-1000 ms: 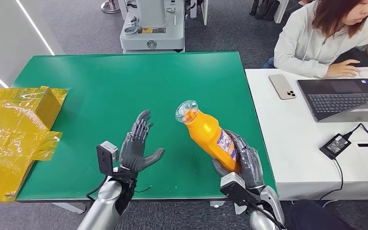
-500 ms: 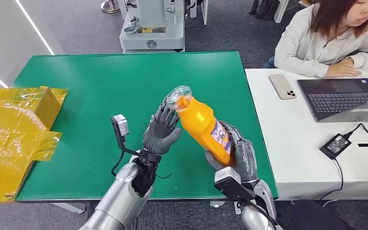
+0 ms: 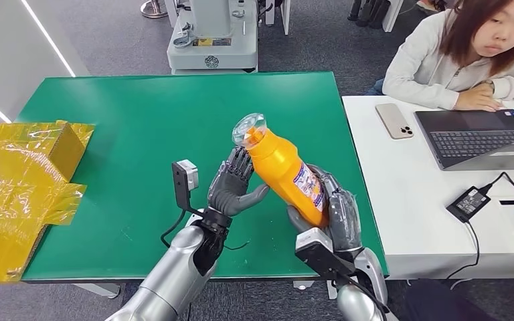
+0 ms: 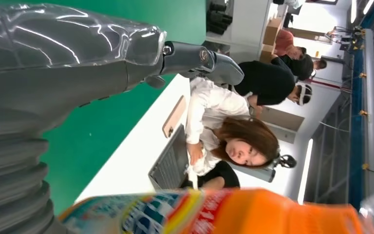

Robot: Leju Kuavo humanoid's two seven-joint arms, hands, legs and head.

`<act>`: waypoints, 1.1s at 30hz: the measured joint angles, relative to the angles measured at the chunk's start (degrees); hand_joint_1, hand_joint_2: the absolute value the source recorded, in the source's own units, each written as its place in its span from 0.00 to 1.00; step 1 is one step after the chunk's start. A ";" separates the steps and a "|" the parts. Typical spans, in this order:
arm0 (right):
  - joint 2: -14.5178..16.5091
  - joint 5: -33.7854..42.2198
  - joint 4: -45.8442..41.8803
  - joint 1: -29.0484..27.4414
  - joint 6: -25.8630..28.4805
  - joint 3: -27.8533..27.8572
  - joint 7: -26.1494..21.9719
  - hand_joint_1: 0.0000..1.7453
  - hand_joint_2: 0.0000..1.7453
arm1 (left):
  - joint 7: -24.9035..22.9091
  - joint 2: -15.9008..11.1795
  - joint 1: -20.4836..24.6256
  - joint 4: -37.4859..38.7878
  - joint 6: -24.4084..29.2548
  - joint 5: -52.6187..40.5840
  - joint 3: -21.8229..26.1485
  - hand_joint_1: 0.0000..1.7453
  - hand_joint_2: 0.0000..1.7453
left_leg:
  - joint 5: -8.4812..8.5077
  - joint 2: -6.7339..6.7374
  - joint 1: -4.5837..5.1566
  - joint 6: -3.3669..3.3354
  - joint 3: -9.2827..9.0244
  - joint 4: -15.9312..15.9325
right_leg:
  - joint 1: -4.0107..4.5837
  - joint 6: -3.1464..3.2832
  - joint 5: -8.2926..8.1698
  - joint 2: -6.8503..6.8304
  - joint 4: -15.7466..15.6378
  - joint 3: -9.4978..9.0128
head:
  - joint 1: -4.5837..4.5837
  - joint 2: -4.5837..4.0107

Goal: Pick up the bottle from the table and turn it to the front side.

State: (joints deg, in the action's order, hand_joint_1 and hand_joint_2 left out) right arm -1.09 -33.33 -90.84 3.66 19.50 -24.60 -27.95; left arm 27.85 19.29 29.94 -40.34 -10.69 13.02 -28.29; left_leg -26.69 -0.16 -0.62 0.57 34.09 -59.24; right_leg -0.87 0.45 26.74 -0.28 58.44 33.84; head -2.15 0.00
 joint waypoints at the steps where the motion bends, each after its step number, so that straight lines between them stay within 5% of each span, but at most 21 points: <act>1: 0.00 0.89 -0.29 -0.06 0.04 0.45 -0.16 0.99 1.00 | 0.03 -0.18 0.07 0.15 0.23 -0.01 -0.04 0.00 1.00 | 0.00 0.00 0.00 0.00 0.00 0.00 | 0.00 0.00 0.00 0.00 0.00 0.00 | 0.00 0.00; 7: -0.41 7.76 -0.01 -0.13 -2.17 4.00 -2.96 0.97 1.00 | 0.76 -1.85 0.10 0.43 -0.04 1.04 -0.06 0.00 1.00 | 0.00 0.00 0.00 0.00 0.00 0.01 | 0.00 0.00 0.00 0.00 0.01 -0.01 | 0.00 0.00; 16: -0.57 7.98 6.46 1.62 -3.53 4.45 -4.09 0.96 1.00 | 0.23 -3.13 -0.55 -0.35 -3.66 3.19 -0.06 0.00 1.00 | 0.00 -0.01 0.00 0.00 0.02 0.01 | 0.01 0.00 0.00 -0.01 0.02 -0.01 | 0.01 0.00; 33: 0.13 7.29 12.73 9.12 -10.91 -5.13 -2.45 0.98 1.00 | -0.57 -3.52 0.83 -0.61 -2.00 5.27 -0.06 0.00 1.00 | 0.02 0.00 -0.01 0.01 0.02 0.00 | 0.01 0.01 0.00 -0.01 0.06 0.00 | 0.01 0.00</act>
State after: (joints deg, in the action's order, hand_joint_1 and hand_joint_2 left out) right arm -0.97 -26.04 -78.11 12.77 8.59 -29.73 -30.40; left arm 27.27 15.76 30.77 -40.96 -12.70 18.28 -28.35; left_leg -26.67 -0.16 -0.62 0.58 34.11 -59.23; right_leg -0.86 0.45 26.74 -0.29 58.50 33.84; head -2.14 0.00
